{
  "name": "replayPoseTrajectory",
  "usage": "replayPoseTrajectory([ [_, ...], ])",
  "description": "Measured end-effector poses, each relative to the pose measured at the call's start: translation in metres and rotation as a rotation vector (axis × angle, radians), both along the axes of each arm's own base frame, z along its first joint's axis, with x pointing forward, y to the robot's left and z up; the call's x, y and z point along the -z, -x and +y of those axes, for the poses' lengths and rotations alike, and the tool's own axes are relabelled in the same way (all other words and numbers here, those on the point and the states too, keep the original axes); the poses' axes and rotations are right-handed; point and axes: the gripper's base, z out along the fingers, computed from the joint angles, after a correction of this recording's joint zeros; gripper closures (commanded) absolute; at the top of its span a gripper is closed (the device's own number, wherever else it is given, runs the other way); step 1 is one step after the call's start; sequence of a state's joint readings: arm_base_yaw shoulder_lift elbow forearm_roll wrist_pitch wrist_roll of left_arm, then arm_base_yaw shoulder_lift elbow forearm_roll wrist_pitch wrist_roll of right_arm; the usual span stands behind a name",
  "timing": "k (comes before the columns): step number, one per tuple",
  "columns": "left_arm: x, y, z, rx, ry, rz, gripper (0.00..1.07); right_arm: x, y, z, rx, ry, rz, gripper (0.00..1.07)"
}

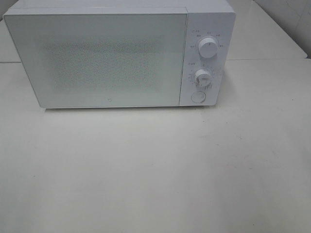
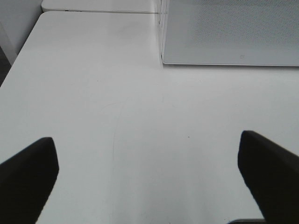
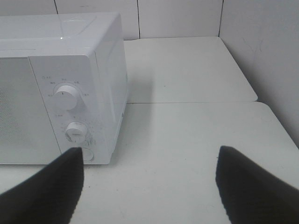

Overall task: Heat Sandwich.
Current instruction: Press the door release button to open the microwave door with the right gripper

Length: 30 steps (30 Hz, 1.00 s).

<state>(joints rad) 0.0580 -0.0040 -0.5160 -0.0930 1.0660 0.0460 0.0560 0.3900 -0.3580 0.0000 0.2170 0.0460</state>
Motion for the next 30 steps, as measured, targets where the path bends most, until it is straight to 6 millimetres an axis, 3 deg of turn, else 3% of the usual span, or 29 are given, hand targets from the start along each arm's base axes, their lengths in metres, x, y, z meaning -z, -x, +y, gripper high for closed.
replayPoseTrajectory([
  [14,0.000,0.000,0.000,0.000,0.000,0.000,0.06,0.022,-0.069,0.004,0.000,0.003,0.030,0.31],
  [25,0.000,0.000,0.000,0.000,0.000,0.000,0.06,0.037,-0.106,0.006,0.000,-0.003,-0.049,0.31],
  [30,0.000,0.000,0.000,0.000,0.000,0.000,0.06,0.055,-0.117,0.006,0.011,-0.001,-0.056,0.31],
])
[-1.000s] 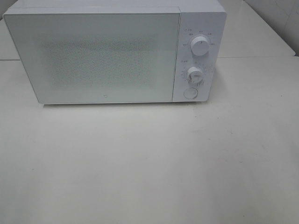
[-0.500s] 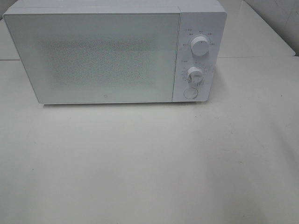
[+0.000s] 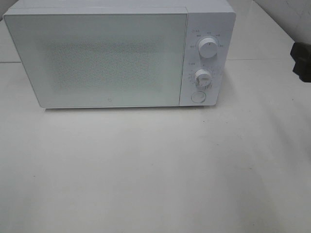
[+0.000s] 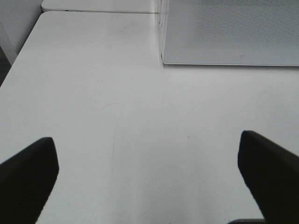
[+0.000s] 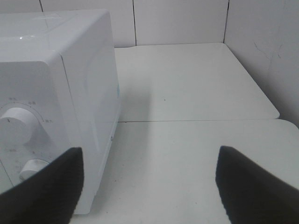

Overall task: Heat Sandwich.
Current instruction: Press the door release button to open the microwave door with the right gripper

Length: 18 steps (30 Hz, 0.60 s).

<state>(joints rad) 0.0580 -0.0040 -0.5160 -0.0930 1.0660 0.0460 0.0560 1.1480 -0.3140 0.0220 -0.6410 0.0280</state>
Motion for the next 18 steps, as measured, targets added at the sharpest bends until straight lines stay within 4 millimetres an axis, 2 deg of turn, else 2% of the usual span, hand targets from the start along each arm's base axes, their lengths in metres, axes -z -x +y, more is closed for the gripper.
replayPoseTrajectory([
  [1,0.000,0.000,0.000,0.000,0.000,0.000,0.06,0.000,0.000,0.000,0.000,0.000,0.000,0.31],
  [6,0.000,0.000,0.000,0.000,0.000,0.000,0.06,0.029,-0.006,0.000,0.043,0.011,0.008,0.31],
  [7,0.000,0.000,0.000,0.000,0.000,0.000,0.06,0.029,-0.006,0.000,0.043,0.011,0.008,0.31],
  [11,0.000,0.000,0.000,0.000,0.000,0.000,0.06,0.040,-0.007,0.010,0.029,0.029,0.020,0.31],
  [15,0.000,0.000,0.000,0.000,0.000,0.000,0.06,0.060,-0.009,0.033,-0.008,0.059,0.068,0.31],
  [18,0.000,0.000,0.000,0.000,0.000,0.000,0.06,0.065,-0.009,0.041,-0.018,0.057,0.076,0.31],
])
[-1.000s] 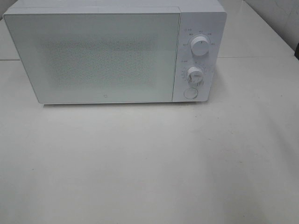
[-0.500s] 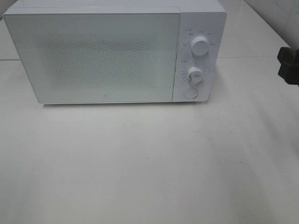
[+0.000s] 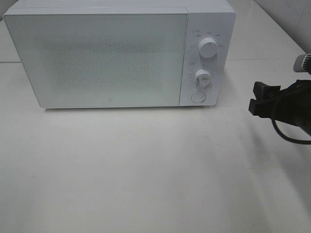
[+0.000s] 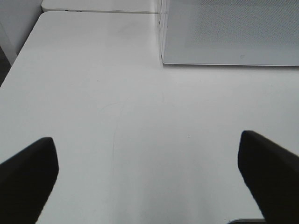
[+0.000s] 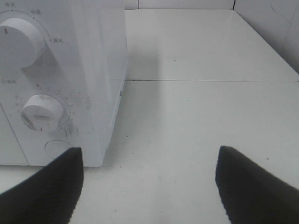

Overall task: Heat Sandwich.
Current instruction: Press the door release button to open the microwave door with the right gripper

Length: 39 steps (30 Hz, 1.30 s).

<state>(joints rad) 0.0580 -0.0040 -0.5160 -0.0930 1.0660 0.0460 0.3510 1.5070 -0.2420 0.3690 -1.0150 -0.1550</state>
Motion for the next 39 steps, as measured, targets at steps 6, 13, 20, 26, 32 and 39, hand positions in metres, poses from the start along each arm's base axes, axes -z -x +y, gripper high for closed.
replayPoseTrajectory([
  [6,0.000,0.000,0.000,0.000,0.000,0.000,0.06,0.015,0.004,0.022,-0.023,-0.001,0.026,0.31],
  [13,0.000,0.000,0.000,0.000,0.000,0.000,0.06,0.028,0.008,0.049,-0.047,-0.003,0.063,0.31],
  [20,0.000,0.000,0.000,0.000,0.000,0.000,0.06,0.035,0.013,0.068,-0.070,0.010,0.090,0.31],
  [26,0.000,0.000,0.000,0.000,0.000,0.000,0.06,0.035,0.014,0.069,-0.063,0.010,0.092,0.31],
  [32,0.000,0.000,0.000,0.000,0.000,0.000,0.06,0.035,0.014,0.068,-0.031,-0.068,0.099,0.31],
  [39,0.000,0.000,0.000,0.000,0.000,0.000,0.06,0.035,0.014,0.068,0.118,-0.497,0.130,0.36],
])
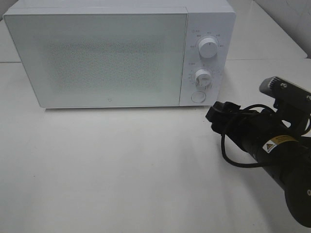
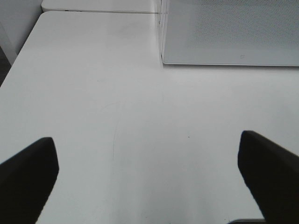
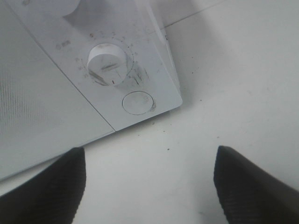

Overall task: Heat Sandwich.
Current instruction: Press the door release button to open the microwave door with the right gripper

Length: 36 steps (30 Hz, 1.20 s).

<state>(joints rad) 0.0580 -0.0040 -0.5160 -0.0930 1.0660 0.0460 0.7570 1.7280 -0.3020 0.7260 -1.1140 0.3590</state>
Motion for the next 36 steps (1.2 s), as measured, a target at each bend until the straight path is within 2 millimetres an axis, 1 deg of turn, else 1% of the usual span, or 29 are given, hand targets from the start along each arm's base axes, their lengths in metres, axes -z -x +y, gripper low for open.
replayPoseTrajectory([
  [1,0.0000,0.0000,0.0000,0.000,0.000,0.000,0.06,0.0000,0.0000,0.0000,0.028,-0.070,0.007,0.36],
  [2,0.0000,0.0000,0.0000,0.000,0.000,0.000,0.06,0.0000,0.0000,0.0000,0.028,-0.070,0.007,0.36],
  [3,0.0000,0.0000,0.0000,0.000,0.000,0.000,0.06,0.0000,0.0000,-0.0001,0.057,-0.142,0.015,0.37],
  [4,0.0000,0.0000,0.0000,0.000,0.000,0.000,0.06,0.0000,0.0000,-0.0001,0.107,-0.267,0.028,0.39],
  [5,0.0000,0.0000,0.0000,0.000,0.000,0.000,0.06,0.0000,0.0000,-0.0001,0.135,-0.336,0.036,0.40],
  [6,0.0000,0.0000,0.0000,0.000,0.000,0.000,0.06,0.0000,0.0000,-0.0001,0.156,-0.390,0.041,0.41],
  [7,0.0000,0.0000,0.0000,0.000,0.000,0.000,0.06,0.0000,0.0000,-0.0001,0.156,-0.390,0.041,0.41],
  [8,0.0000,0.0000,0.0000,0.000,0.000,0.000,0.06,0.0000,0.0000,-0.0002,0.215,-0.534,0.056,0.42],
  [10,0.0000,0.0000,0.0000,0.000,0.000,0.000,0.06,0.0000,0.0000,-0.0002,0.274,-0.683,0.072,0.47],
  [11,0.0000,0.0000,0.0000,0.000,0.000,0.000,0.06,0.0000,0.0000,-0.0002,0.274,-0.683,0.072,0.47],
  [12,0.0000,0.0000,0.0000,0.000,0.000,0.000,0.06,0.0000,0.0000,-0.0002,0.324,-0.808,0.085,0.49],
  [13,0.0000,0.0000,0.0000,0.000,0.000,0.000,0.06,0.0000,0.0000,-0.0002,0.347,-0.867,0.091,0.55],
  [15,0.0000,0.0000,0.0000,0.000,0.000,0.000,0.06,0.0000,0.0000,-0.0002,0.379,-0.948,0.100,0.61],
  [16,0.0000,0.0000,0.0000,0.000,0.000,0.000,0.06,0.0000,0.0000,-0.0002,0.379,-0.948,0.100,0.61],
  [17,0.0000,0.0000,0.0000,0.000,0.000,0.000,0.06,0.0000,0.0000,-0.0002,0.397,-0.992,0.105,0.71],
  [18,0.0000,0.0000,0.0000,0.000,0.000,0.000,0.06,0.0000,0.0000,-0.0002,0.403,-1.007,0.106,0.76],
  [19,0.0000,0.0000,0.0000,0.000,0.000,0.000,0.06,0.0000,0.0000,-0.0003,0.408,-1.014,0.106,0.81],
  [20,0.0000,0.0000,0.0000,0.000,0.000,0.000,0.06,0.0000,0.0000,-0.0003,0.408,-1.014,0.106,0.81],
  [21,0.0000,0.0000,0.0000,0.000,0.000,0.000,0.06,0.0002,0.0000,-0.0006,0.416,-1.025,0.107,0.93],
  [23,0.0000,0.0000,0.0000,0.000,0.000,0.000,0.06,0.0006,0.0001,-0.0009,0.423,-1.029,0.110,1.06],
  [24,0.0000,0.0000,0.0000,0.000,0.000,0.000,0.06,0.0007,0.0002,-0.0009,0.424,-1.029,0.111,1.07],
  [36,0.0000,0.0000,0.0000,0.000,0.000,0.000,0.06,0.0029,0.0011,-0.0012,0.442,-1.026,0.133,1.07],
])
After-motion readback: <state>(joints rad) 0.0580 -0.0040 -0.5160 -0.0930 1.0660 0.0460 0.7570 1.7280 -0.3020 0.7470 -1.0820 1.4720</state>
